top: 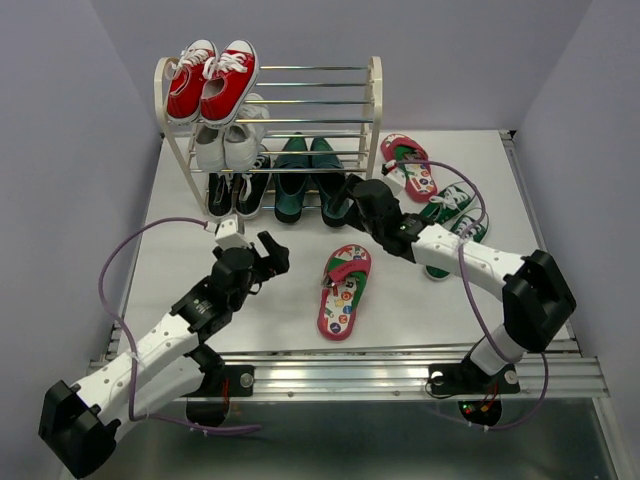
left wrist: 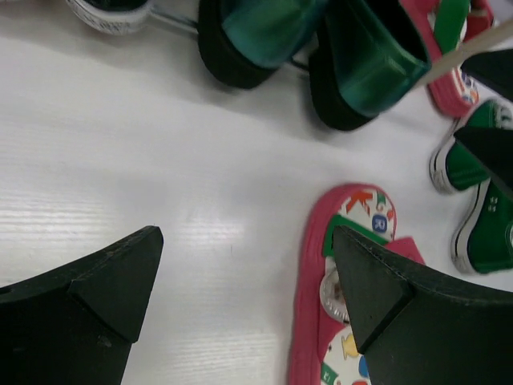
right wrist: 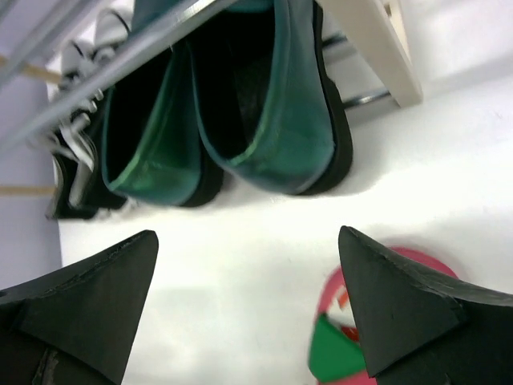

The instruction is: Place and organize the shoes onto the shoe shelf

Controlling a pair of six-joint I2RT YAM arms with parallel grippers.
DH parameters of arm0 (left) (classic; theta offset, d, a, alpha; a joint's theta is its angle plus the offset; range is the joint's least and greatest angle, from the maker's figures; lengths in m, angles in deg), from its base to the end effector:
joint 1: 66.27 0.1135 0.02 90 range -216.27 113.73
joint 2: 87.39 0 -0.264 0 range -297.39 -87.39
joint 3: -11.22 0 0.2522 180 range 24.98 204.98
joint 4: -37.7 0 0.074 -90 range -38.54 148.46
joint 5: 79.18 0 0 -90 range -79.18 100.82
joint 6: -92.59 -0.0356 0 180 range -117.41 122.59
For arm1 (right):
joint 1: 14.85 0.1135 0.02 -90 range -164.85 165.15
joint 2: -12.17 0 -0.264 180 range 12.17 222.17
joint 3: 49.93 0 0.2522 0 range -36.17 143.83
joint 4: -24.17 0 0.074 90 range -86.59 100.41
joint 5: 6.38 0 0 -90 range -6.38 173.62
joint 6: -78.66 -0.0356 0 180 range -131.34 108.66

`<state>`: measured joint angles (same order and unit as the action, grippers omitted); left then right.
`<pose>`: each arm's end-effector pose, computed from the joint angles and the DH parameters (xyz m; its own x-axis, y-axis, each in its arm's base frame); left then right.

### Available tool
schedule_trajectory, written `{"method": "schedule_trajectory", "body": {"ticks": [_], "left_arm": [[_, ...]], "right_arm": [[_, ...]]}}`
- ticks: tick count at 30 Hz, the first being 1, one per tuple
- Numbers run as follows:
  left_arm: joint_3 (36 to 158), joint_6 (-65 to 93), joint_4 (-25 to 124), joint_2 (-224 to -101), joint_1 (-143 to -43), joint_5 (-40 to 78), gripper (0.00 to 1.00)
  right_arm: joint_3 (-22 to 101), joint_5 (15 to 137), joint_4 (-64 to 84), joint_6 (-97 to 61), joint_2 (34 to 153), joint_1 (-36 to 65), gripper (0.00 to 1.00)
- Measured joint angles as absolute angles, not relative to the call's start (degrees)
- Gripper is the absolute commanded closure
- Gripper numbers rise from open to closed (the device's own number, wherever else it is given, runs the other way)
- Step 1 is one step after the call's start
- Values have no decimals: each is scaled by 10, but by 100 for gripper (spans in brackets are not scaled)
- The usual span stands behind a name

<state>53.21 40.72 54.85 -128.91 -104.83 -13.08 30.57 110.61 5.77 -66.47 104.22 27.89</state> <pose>0.1471 -0.0988 0.2600 -0.3410 -0.4501 -0.8253 0.0710 0.8631 -0.5000 0.2813 0.2380 0.2741 -0.4689 0.5622 -0.6813 0.1202 0.8047 0.5814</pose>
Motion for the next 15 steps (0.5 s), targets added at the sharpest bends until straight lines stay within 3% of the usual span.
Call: {"method": "schedule_trajectory", "body": {"ticks": [9, 15], "left_arm": [[478, 399, 496, -1331, -1147, 0, 1], [473, 400, 444, -1397, -1221, 23, 1]], "right_arm": [[213, 1047, 9, -581, 921, 279, 0], [175, 1105, -53, -561, 796, 279, 0]]}}
